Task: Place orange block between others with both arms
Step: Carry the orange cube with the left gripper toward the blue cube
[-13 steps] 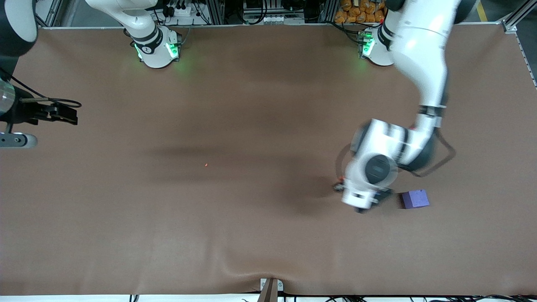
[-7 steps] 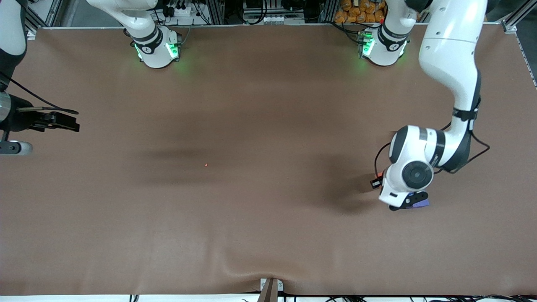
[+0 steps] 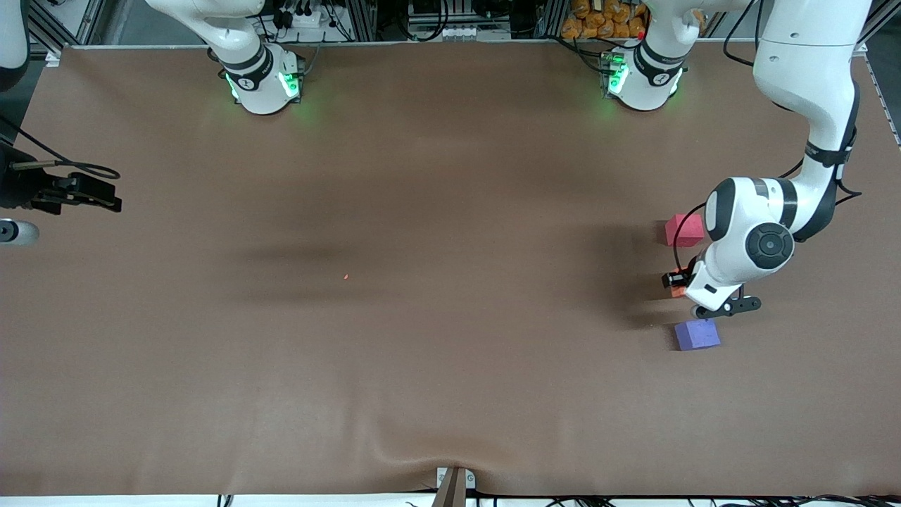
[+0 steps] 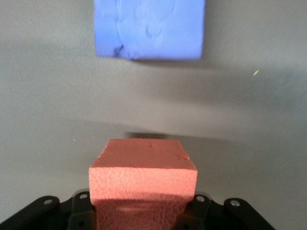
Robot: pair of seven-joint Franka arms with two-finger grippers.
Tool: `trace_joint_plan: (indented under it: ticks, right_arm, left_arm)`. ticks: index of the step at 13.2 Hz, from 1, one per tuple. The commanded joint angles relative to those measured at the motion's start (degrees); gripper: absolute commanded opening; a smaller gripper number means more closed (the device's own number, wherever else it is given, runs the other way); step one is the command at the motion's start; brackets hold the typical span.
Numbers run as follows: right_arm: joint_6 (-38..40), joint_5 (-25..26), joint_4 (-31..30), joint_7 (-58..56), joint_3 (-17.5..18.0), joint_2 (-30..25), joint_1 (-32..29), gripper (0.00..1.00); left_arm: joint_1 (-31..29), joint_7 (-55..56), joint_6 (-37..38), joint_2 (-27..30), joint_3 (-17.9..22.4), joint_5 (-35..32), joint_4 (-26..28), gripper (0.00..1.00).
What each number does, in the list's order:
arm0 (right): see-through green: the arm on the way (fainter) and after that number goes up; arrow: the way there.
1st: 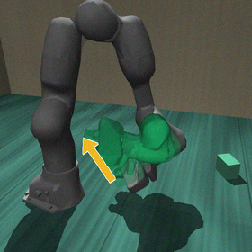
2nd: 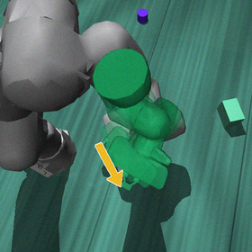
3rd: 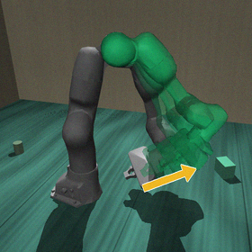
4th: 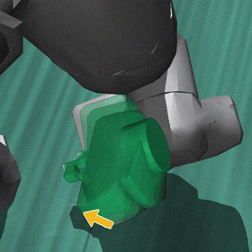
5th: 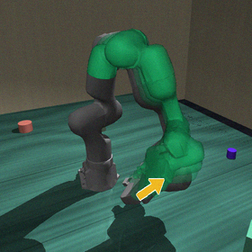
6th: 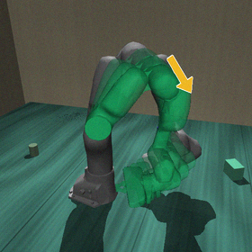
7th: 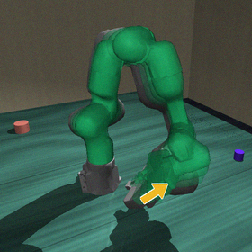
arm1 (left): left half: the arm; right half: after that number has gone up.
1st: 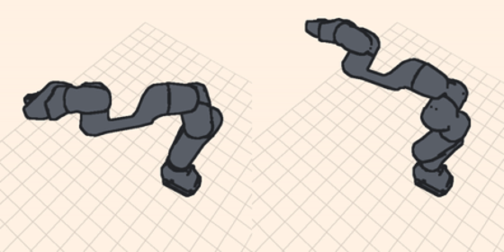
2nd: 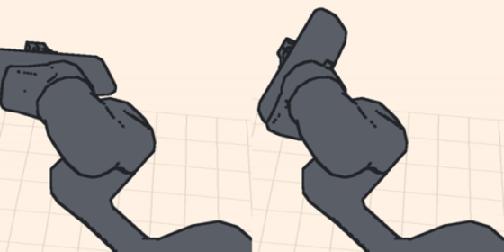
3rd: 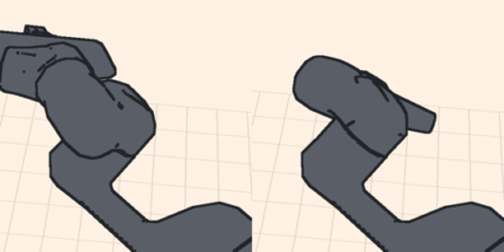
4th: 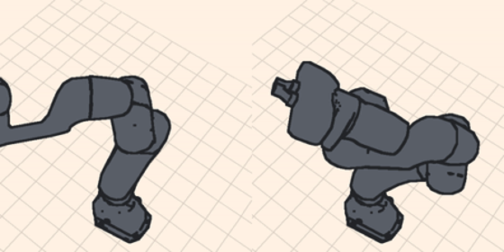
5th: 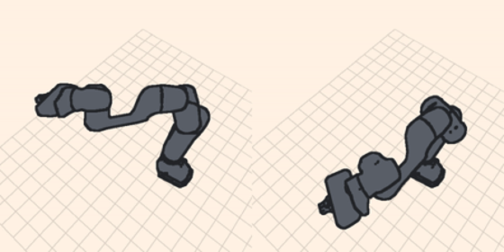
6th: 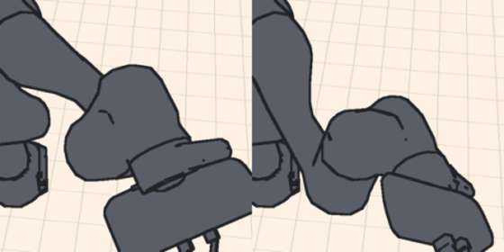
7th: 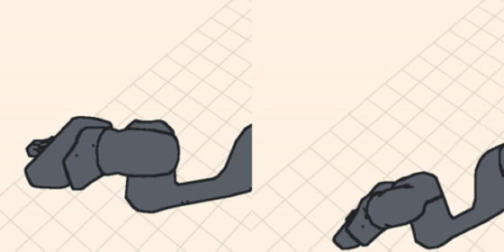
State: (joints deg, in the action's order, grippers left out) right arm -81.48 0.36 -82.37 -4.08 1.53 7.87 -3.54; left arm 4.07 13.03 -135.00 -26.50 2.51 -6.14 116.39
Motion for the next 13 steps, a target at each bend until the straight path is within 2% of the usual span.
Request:
trace_joint_plan:
  ticks: [1, 11, 13]
  right_arm:
    - [0.97, 1.31, -0.07, -0.66, 1.02, -1.1, 0.02, 1.0]
    - [2.38, 1.4, 0.54, -0.4, 0.94, -1.01, 0.55, 1.0]
    - [2.38, 1.4, 0.63, -0.4, 0.94, -1.01, 0.55, 1.0]
  left_arm:
    - [-2.56, -4.23, -1.15, 1.1, -1.37, -0.98, 2.08, 0.0]
    - [-3.8, -6.7, -2.91, -1.89, -3.21, 0.61, 0.33, 0.0]
    - [-3.63, -6.7, -2.91, -1.81, -3.21, 0.7, 0.32, 0.99]
